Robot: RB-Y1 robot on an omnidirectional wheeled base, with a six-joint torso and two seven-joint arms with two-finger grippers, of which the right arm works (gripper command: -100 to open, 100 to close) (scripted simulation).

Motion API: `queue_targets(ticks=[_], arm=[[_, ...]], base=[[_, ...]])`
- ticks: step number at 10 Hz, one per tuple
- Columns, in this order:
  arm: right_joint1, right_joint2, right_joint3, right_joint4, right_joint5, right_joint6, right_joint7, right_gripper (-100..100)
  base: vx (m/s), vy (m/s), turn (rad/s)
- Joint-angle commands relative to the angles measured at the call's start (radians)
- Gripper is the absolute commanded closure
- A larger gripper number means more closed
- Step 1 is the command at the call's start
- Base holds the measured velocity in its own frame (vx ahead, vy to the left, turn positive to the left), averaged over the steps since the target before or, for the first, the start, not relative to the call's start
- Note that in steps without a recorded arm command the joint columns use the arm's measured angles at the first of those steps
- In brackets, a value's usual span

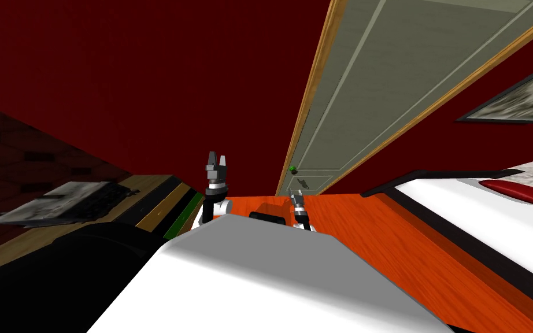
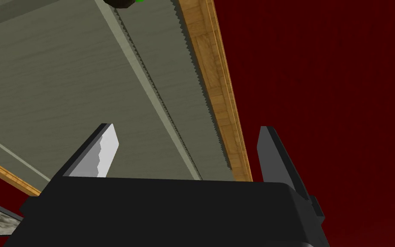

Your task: Pull the door open

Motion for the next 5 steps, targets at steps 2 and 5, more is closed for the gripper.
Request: queue_targets(ticks=[2, 5], arm=[[-0.01, -0.001, 0.007, 0.041, -0.002, -0.01, 0.051, -100], [-0.019, 0.0, 0.014, 0.08, -0.003, -0.019, 0.102, -100]], base=[[0.086, -0.06, 0.022], [0.085, -0.061, 0.019]])
